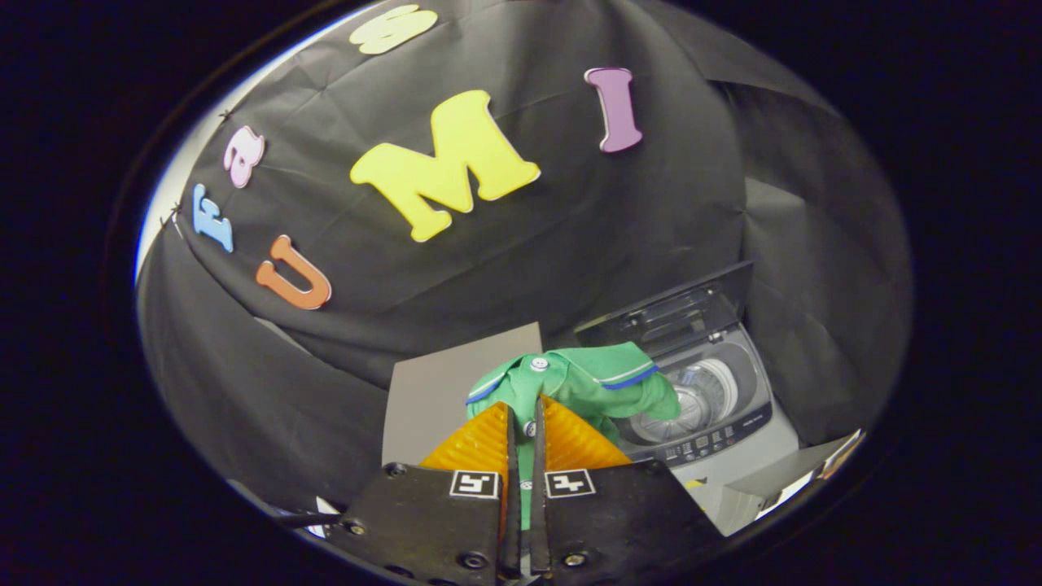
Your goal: Put the clothes into the washing machine and then close the washing machine lid.
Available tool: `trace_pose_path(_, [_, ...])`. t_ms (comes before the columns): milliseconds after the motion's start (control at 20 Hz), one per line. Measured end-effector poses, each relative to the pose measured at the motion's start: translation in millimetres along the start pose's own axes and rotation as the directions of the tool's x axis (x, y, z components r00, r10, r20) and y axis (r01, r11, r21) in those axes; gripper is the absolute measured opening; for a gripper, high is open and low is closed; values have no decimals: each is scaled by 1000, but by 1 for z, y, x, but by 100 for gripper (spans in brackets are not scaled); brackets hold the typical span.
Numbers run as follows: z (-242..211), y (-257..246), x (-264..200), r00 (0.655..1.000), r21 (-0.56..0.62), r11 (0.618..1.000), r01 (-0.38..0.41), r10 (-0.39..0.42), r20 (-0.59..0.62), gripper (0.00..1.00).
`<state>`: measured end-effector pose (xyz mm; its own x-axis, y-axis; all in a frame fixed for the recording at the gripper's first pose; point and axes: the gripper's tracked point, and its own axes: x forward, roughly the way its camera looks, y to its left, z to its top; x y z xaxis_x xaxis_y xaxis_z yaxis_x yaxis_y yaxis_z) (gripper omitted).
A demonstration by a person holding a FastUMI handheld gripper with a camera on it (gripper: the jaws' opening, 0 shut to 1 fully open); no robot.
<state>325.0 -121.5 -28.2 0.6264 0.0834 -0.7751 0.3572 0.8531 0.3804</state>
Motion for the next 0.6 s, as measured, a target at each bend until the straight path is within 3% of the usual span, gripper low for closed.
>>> trace_pose_path(600, [46, -95, -13, 993, -88, 995, 43, -33, 113, 8])
